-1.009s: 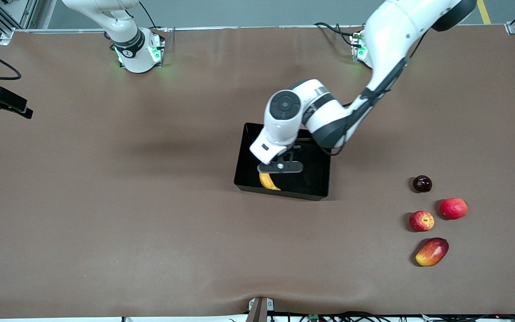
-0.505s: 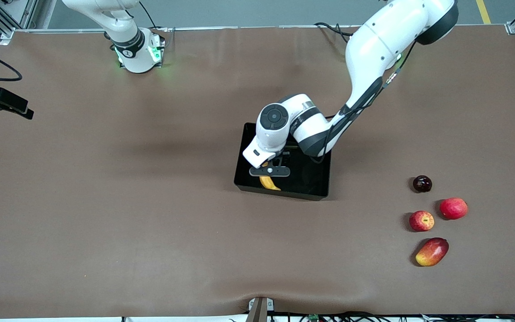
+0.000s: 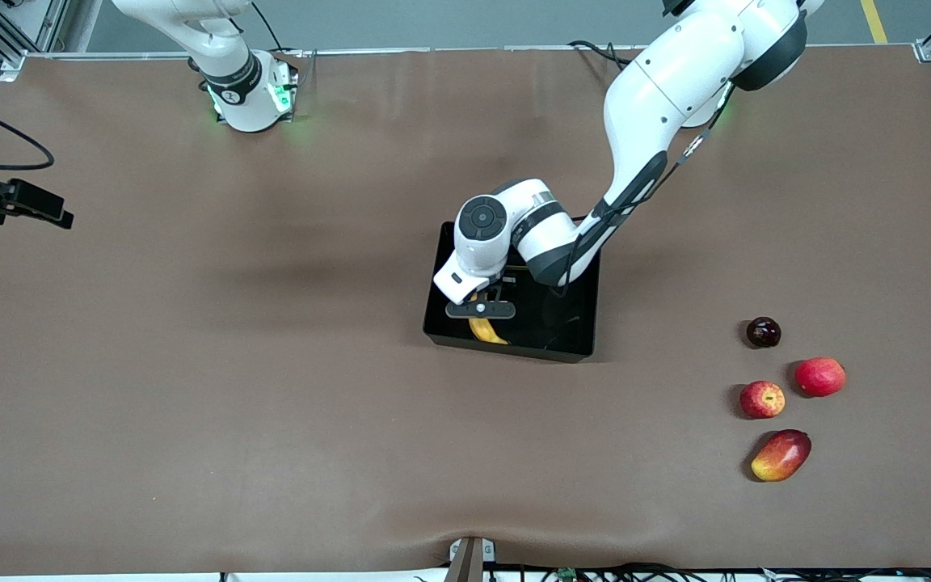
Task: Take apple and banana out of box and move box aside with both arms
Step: 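Reach the left gripper into the box and grasp the yellow banana, then carry the banana out with the left gripper while the right gripper reaches the box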
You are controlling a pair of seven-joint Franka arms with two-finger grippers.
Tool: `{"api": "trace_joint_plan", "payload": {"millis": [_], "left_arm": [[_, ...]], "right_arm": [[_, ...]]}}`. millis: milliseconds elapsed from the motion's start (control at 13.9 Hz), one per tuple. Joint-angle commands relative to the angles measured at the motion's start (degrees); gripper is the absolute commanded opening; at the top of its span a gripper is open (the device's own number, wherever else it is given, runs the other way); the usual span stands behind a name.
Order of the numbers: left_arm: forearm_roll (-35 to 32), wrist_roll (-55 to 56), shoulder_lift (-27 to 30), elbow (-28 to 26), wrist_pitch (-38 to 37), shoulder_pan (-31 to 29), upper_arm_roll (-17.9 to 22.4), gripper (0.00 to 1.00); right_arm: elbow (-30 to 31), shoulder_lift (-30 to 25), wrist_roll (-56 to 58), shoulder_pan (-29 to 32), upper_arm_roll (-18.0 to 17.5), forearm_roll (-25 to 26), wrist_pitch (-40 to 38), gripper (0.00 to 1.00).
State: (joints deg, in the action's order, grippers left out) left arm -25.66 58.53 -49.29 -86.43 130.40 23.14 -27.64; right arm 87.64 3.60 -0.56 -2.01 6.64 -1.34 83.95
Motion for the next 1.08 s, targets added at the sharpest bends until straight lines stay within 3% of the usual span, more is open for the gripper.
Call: {"api": "trace_joint_plan", "payload": {"millis": [0, 144, 288, 577, 1009], "left_arm": [[-1.05, 2.02, 5.32, -0.23, -5.3, 0.07, 0.22, 0.0], [-0.53, 2.02, 9.37, -0.14, -8.67, -0.02, -0.57, 0.0], [1.13, 1.24, 13.59, -0.23, -11.73, -0.72, -1.1, 0.0], [4.39, -10.06, 19.49, -0.4, -16.57, -9.13, -1.19, 0.0], [3.61, -36.87, 17.31, -0.93, -16.33, -27.07, -1.01, 0.0]], "right_arm": [[-1.16, 2.46, 0.47, 0.52, -0.66, -0.06, -0.45, 1.0], [-1.16, 3.68, -0.05, -1.4, -0.83, -0.85, -0.36, 1.0], [-0.81, 4.48, -0.84, -2.81, -0.75, -5.22, -0.45, 1.0], [-0.54, 6.24, -10.03, -8.69, -0.84, -9.64, 0.95, 1.0], [-0.45, 11.06, -25.68, -22.23, -0.84, -11.56, 7.09, 1.0]]}}
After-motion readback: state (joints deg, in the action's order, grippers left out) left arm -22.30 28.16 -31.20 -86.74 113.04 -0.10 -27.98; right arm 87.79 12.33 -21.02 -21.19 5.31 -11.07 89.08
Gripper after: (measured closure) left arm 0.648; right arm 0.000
